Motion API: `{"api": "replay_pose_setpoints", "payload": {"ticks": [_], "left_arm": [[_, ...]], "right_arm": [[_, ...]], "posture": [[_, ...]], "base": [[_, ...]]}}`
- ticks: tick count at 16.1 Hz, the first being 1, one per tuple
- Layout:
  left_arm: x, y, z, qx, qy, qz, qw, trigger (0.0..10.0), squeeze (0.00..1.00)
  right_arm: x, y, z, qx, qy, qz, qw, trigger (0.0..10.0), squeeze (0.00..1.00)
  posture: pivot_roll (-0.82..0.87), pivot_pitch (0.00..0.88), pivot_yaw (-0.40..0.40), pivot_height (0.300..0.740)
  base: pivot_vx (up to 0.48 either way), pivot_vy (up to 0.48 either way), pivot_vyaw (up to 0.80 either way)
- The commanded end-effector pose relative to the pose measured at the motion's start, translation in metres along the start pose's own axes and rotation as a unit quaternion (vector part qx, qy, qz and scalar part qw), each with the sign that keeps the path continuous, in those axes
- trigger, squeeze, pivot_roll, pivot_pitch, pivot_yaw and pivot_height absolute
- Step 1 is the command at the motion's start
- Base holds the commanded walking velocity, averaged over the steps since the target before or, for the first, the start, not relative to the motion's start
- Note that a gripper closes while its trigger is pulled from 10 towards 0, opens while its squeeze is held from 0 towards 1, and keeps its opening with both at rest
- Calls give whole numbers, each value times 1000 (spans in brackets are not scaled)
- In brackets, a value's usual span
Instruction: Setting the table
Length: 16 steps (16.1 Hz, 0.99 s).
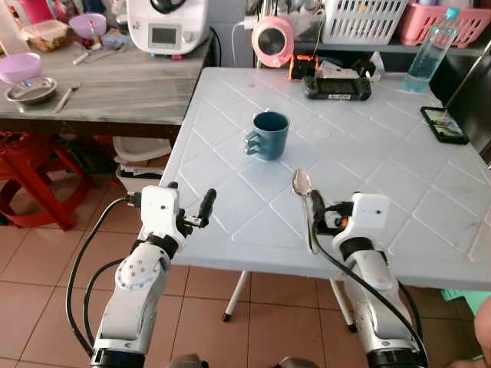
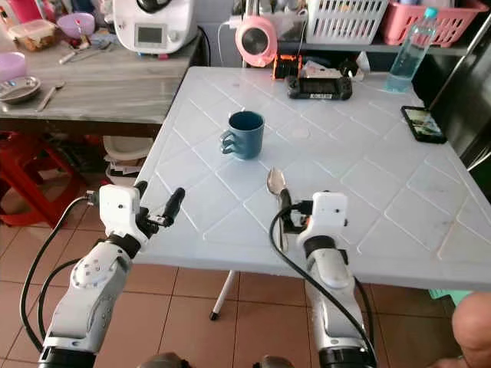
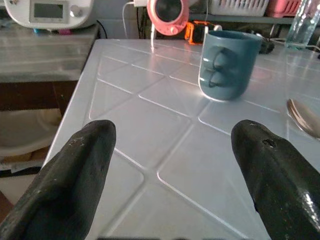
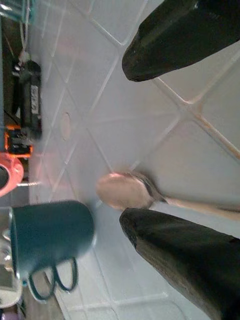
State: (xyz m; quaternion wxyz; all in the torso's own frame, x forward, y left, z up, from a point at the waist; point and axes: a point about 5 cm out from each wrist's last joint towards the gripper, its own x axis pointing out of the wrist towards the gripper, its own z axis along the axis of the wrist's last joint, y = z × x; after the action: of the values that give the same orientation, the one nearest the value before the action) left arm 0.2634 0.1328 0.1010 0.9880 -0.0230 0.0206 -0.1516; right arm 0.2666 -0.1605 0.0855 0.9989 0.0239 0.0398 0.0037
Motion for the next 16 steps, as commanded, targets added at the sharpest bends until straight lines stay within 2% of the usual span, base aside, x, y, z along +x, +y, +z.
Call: {"api": "replay_pose_setpoints", "payload": {"ticks": [1, 4, 9, 13, 16], "left_arm": [[-2, 3, 1, 10, 6, -1, 1000, 10000, 0], [-6, 9, -3, 27, 27, 7, 999, 10000, 0], [-25, 24, -11, 51, 63, 15, 997, 10000, 0], [-26, 22, -7, 55, 67, 13, 996, 10000, 0], [-28, 22, -8, 56, 70, 11, 996, 10000, 0]], "right_arm": [[3, 0, 1, -1, 9, 4, 1000, 10000, 0], [9, 1, -4, -20, 37, 19, 999, 10000, 0], [25, 3, -2, -41, 59, 50, 996, 10000, 0], [35, 17, 0, -38, 70, 84, 993, 10000, 0], [34, 26, -3, -28, 87, 90, 992, 10000, 0]], "posture": [[11, 0, 17, 740], [17, 0, 17, 740], [37, 13, 25, 740], [50, 32, 30, 740], [50, 40, 31, 740]], "base": [[0, 0, 0], [0, 0, 0], [0, 0, 0], [0, 0, 0], [0, 0, 0]]}}
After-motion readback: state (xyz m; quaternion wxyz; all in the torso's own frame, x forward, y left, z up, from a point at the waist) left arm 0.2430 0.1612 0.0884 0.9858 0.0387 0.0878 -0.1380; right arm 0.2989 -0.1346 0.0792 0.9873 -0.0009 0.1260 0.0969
